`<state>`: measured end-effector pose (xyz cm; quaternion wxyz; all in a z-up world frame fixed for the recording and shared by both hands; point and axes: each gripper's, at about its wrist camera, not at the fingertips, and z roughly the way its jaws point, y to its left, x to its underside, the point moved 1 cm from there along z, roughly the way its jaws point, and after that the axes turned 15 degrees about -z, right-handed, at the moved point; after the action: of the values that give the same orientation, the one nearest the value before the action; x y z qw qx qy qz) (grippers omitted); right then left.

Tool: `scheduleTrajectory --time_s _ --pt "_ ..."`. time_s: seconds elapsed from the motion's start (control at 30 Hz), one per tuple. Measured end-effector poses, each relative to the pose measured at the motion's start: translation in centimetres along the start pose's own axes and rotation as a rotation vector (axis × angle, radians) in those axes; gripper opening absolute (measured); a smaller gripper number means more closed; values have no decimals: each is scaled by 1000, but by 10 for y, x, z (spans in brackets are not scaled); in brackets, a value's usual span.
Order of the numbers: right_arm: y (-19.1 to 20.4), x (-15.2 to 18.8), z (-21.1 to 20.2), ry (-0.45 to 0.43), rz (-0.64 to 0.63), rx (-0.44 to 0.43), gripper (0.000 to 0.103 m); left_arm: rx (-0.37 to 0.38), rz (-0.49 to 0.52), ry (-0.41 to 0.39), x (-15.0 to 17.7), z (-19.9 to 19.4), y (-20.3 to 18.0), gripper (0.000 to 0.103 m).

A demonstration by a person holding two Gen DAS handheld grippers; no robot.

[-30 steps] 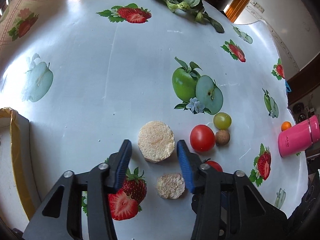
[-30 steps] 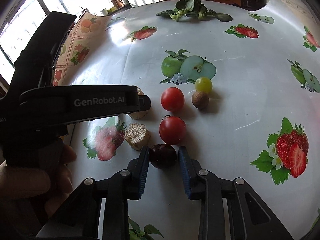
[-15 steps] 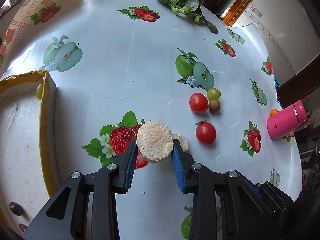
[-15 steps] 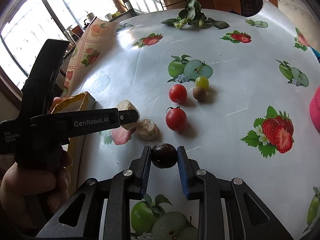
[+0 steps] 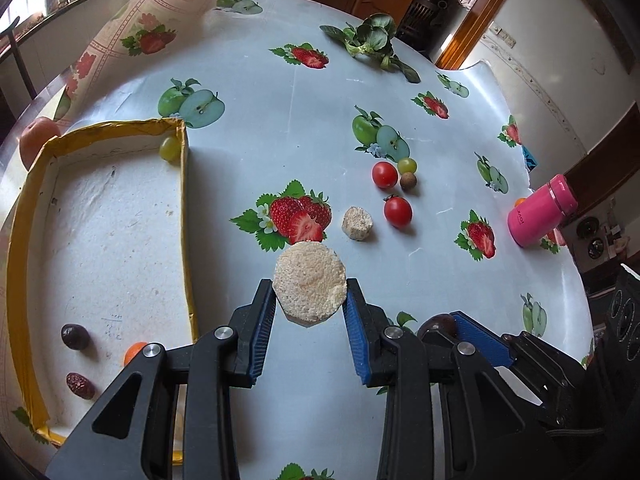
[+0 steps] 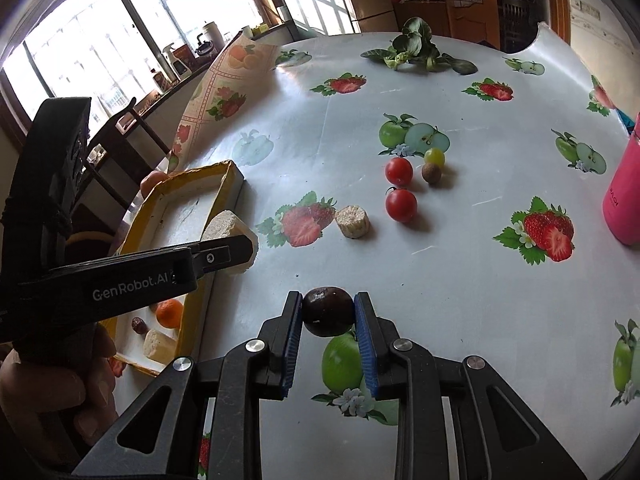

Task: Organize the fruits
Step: 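Carry the bread slice and plum over the tray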

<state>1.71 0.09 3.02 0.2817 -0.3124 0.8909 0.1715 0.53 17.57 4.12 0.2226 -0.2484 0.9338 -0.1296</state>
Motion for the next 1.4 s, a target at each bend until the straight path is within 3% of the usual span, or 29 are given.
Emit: scheduleTrajectory --time_s 0.5,1.4 --pt "52 -7 -7 -10 -97 -35 27 -26 -61 -49 12 -37 46 32" --pt "114 -27 15 2 -193 -105 27 -65 -147 -60 15 -50 109 32"
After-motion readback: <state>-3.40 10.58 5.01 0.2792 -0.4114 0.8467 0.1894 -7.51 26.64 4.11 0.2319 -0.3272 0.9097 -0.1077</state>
